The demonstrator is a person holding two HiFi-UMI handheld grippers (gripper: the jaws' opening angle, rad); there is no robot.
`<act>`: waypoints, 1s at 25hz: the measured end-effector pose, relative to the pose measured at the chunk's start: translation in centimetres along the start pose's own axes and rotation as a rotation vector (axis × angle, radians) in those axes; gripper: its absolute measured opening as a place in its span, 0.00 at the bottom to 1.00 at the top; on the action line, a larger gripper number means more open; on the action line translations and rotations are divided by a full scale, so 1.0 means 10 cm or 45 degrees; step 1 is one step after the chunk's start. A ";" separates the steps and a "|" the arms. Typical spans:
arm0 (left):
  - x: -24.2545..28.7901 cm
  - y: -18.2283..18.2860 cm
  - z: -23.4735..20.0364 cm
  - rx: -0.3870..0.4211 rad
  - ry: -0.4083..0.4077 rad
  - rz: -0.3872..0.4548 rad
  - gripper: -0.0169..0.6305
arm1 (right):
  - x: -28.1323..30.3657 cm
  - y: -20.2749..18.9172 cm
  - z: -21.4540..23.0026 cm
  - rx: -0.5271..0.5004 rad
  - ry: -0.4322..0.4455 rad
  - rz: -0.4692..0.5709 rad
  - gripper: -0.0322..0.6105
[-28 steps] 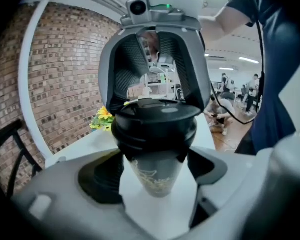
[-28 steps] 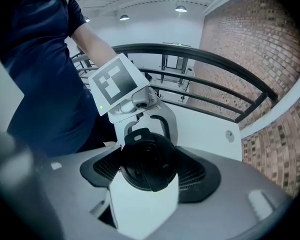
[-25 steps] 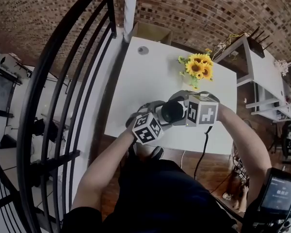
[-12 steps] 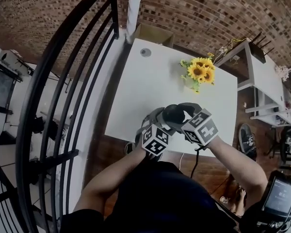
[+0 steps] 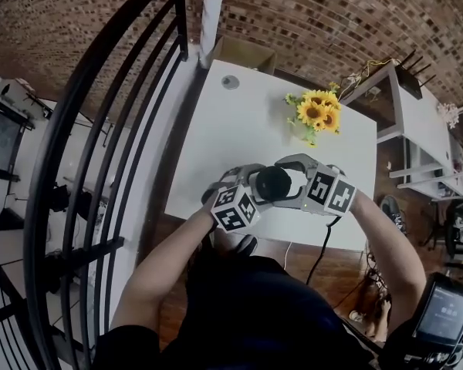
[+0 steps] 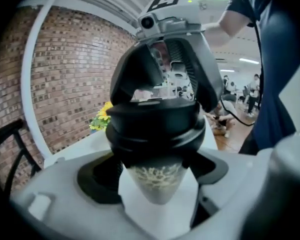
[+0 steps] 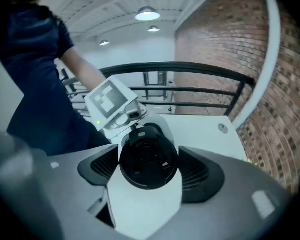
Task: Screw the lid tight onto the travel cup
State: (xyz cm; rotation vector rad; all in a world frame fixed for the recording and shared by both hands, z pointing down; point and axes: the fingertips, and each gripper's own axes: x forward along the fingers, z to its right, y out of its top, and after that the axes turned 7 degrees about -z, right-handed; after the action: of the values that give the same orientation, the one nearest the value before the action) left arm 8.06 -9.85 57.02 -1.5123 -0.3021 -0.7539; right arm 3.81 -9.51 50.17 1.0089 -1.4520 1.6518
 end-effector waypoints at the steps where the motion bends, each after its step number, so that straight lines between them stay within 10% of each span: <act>1: 0.01 0.00 0.00 -0.003 -0.011 0.002 0.66 | -0.02 0.00 -0.01 -0.075 0.024 -0.031 0.66; 9: -0.04 0.01 0.00 -0.054 0.013 0.025 0.65 | 0.00 -0.03 -0.05 -0.313 0.039 -0.314 0.62; 15: -0.06 0.00 0.01 -0.096 0.067 0.025 0.65 | -0.02 -0.03 -0.01 0.592 -0.259 -0.041 0.62; 18: -0.06 0.00 0.04 -0.097 0.082 0.033 0.65 | -0.03 -0.09 -0.01 0.801 -0.335 0.068 0.62; 21: -0.06 -0.04 0.04 -0.100 0.068 0.037 0.65 | -0.15 0.01 0.05 0.584 -0.272 0.080 0.67; 25: -0.07 -0.05 0.01 -0.091 0.059 0.026 0.65 | -0.20 0.17 0.04 -0.069 -0.105 -0.101 0.69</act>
State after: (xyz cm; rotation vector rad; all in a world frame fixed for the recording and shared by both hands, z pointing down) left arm 7.28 -9.54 57.01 -1.5609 -0.2269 -0.7894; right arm 3.22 -10.10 47.70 1.1015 -1.4828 1.5226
